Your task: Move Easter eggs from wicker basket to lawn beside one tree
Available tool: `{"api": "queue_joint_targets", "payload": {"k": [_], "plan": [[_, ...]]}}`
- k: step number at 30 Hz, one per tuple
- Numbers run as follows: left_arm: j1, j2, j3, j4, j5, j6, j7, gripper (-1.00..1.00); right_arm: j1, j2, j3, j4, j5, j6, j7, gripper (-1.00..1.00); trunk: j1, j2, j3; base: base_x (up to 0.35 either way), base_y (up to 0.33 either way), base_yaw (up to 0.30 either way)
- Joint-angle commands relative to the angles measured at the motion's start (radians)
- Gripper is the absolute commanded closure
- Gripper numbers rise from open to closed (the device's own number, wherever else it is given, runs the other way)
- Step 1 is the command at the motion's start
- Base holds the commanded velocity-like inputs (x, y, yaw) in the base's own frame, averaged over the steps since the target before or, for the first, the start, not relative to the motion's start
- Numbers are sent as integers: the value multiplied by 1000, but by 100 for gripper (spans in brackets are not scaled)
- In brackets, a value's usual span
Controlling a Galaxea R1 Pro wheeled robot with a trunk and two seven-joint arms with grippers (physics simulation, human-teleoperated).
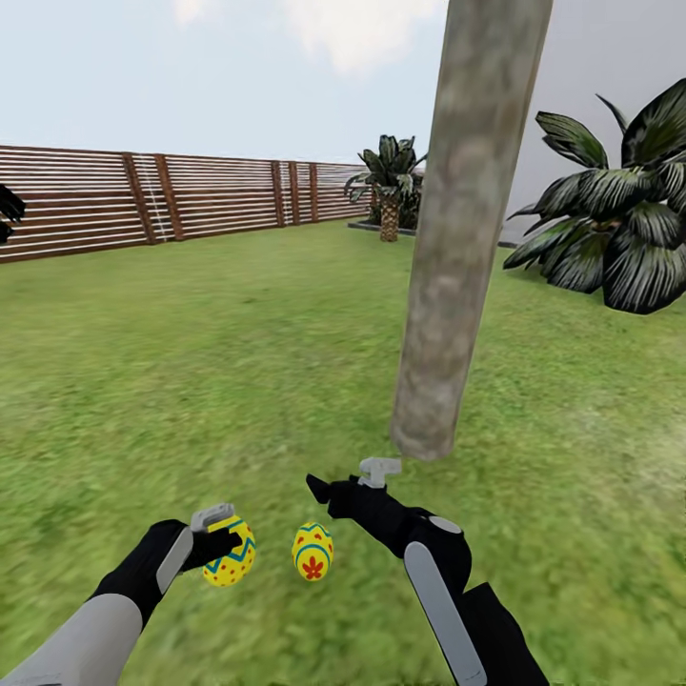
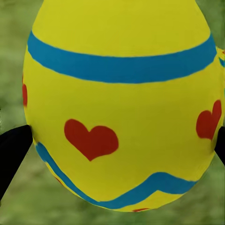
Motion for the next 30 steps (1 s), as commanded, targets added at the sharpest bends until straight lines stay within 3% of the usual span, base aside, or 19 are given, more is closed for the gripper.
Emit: {"api": "queue_joint_targets", "payload": {"k": [1,13,19,30], "plan": [[0,0,3,-1,5,-4,2,100,-1,1,0,-1,-5,4,-3,-100,0,-1,-5,0,0,0],[0,-2,1,-1,5,-16,2,100,-1,0,0,-1,-5,3,-4,-100,6,-4,-51,0,0,0],[0,-1,-4,-1,3,-85,2,100,-1,1,1,-1,-5,3,-4,-100,8,-5,-73,0,0,-18],[0,-2,-5,-1,5,-89,0,100,-1,2,1,-1,-5,3,-4,-100,13,-7,-111,0,0,-53]]}}
